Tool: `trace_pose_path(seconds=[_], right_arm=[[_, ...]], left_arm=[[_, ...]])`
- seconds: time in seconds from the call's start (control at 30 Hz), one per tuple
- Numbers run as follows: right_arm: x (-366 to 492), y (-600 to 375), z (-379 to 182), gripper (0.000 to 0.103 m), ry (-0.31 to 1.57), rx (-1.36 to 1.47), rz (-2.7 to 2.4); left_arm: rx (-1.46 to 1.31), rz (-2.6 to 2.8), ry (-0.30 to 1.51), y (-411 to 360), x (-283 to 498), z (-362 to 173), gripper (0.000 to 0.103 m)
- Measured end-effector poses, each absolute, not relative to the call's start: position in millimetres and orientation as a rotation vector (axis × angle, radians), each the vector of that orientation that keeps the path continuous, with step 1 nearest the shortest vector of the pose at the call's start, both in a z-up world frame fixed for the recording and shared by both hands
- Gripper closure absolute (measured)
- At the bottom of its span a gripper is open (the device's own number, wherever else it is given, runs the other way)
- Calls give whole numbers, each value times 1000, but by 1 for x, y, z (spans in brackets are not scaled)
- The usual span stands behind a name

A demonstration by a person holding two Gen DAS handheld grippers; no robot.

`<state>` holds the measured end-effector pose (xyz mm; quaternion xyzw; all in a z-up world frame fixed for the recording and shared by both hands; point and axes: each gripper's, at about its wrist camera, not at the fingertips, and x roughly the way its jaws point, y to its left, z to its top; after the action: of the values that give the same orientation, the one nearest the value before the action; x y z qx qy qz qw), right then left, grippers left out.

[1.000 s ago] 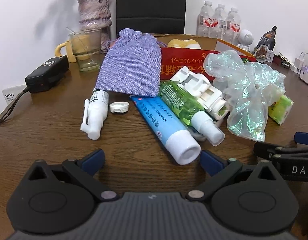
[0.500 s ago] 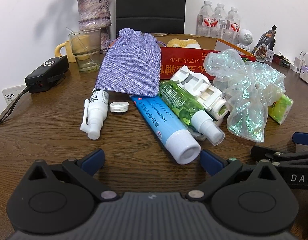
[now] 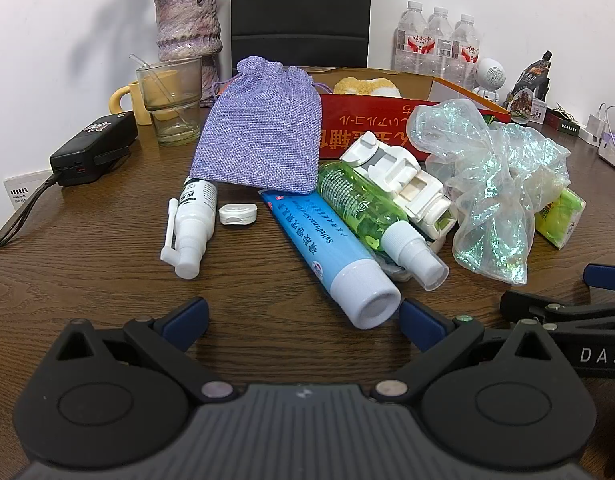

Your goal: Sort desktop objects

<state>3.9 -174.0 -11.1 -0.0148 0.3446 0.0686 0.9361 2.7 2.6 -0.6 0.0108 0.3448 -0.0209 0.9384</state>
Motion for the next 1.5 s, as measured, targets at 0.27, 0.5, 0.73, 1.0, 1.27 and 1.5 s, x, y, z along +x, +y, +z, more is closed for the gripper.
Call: trace_pose_path(seconds=[0.27,0.5,0.73,1.0,1.27,1.5], right_arm=[[4,-174,-11,0,704,-30,140],[4,-174,-11,0,703,-31,138],[4,-174,-11,0,703,-30,137],[1,-176,-8,0,694,-37,137],[-4,-193,9,15,640,-102,100],[37,-211,15,44,599,-95,131]], left_arm=[[22,-43,704,3,3,-1,0],[22,-42,703,3,3,-1,0],[25,-57,703,4,5,-1,0],[25,-56,702,4,7,-1,0],[53,-88,700,3,4,0,0],[32,35,462,51,7,28,0]])
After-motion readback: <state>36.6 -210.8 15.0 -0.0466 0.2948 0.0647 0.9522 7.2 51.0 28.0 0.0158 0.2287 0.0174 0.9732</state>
